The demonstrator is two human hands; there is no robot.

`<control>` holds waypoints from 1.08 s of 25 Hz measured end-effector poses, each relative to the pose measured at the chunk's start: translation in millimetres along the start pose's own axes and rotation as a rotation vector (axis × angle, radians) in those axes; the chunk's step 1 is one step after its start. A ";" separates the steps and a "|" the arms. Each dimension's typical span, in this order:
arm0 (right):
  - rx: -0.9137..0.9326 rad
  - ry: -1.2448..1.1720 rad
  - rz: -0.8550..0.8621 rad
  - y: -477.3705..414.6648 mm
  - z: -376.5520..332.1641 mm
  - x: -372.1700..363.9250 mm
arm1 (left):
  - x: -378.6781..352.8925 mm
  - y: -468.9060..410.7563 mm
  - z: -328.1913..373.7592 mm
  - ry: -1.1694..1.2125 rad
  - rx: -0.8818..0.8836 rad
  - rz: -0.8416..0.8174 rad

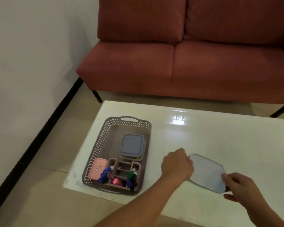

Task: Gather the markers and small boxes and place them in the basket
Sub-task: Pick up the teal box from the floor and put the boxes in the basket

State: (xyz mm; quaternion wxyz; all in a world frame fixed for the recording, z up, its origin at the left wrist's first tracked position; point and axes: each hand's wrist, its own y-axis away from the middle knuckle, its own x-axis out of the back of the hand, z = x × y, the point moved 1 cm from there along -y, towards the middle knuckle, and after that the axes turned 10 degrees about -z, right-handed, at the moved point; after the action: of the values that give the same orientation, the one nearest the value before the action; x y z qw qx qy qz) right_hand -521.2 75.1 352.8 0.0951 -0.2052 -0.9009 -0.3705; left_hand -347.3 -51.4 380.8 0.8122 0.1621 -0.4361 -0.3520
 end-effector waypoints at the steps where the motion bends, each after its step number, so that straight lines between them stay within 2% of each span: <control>1: 0.078 0.035 -0.021 3.7 -27.0 -13.5 | 30.4 10.0 -10.5 0.036 -0.021 0.058; 4: 0.294 0.220 -0.078 -7.1 -115.0 -73.8 | 116.6 33.4 -62.7 0.210 0.020 0.162; 8: 0.501 0.569 -0.151 -48.6 -214.0 -183.8 | 180.0 41.8 -148.4 0.577 0.223 0.183; 11: 0.524 0.719 -0.253 -82.7 -254.8 -265.5 | 195.1 27.9 -195.9 0.809 0.371 0.165; 15: 0.495 0.846 -0.342 -118.7 -267.9 -339.1 | 193.4 5.4 -232.6 1.043 0.530 0.112; 20: 0.423 0.892 -0.341 -144.4 -257.8 -379.5 | 183.8 -25.2 -267.0 1.091 0.654 0.129; 27: 0.358 0.901 -0.375 -164.1 -232.4 -392.8 | 170.4 -44.1 -281.0 0.955 0.724 0.074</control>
State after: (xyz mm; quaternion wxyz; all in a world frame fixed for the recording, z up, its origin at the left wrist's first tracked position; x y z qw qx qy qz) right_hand -236.3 -311.9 287.0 0.4391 0.1594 -0.8410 -0.2729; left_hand -71.8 -216.0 297.6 0.8233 0.5531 -0.1205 -0.0408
